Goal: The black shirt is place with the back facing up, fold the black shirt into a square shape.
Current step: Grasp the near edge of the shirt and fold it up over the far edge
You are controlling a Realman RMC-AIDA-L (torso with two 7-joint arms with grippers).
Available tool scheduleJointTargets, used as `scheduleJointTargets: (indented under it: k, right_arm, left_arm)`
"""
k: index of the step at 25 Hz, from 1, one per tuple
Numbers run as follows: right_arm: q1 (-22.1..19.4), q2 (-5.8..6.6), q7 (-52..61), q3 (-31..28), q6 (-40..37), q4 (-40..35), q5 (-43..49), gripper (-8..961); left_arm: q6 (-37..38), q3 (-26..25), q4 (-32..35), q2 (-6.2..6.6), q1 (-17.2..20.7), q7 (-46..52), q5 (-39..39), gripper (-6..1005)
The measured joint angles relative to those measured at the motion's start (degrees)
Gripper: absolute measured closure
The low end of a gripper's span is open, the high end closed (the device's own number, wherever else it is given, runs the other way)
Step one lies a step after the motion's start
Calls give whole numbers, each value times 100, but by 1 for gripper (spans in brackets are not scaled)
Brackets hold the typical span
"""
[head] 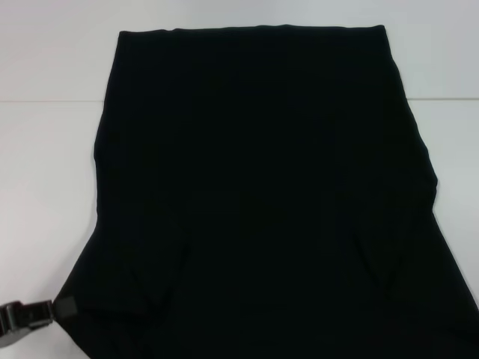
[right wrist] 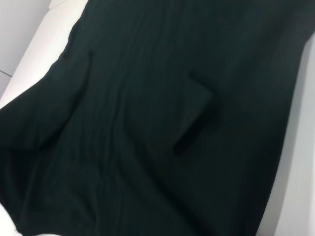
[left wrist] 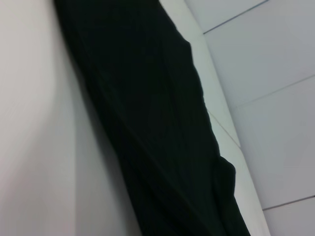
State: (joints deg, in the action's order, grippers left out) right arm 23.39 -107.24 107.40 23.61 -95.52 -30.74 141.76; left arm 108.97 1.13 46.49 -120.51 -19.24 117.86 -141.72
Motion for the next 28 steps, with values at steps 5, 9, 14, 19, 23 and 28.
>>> scheduleJointTargets:
  k: [5,9,14,19,23,28]
  right_arm:
    - [-251,36,-71,-189,-57,25,-3,901]
    - [-370,37,-103,-422,-187,5,-5,901]
    - [-146,29,-158,-856,-275,-2,-12,901]
    - [415,-17,-265,-1201,-51,5,-75,900]
    - [953,-36,-223,-1218,549,47,-193,900]
    - [1479,-91,-209,-1202,1586,262,-539,900]
  left_arm:
    - [72,-3,8,-49,181,-69,-41,857]
    - [119,-34,28,-48,218,-80,-48,853]
    - [53,-128,-246,92,-199,-39,94,849]
    - [-729,-144,-1209,500,-1097,-73,334,844]
    - [-2057,-84,-1793,780,-1860,-169,332,841]
    - [-3279,-88,-2031,869,-2313,-413,496,836]
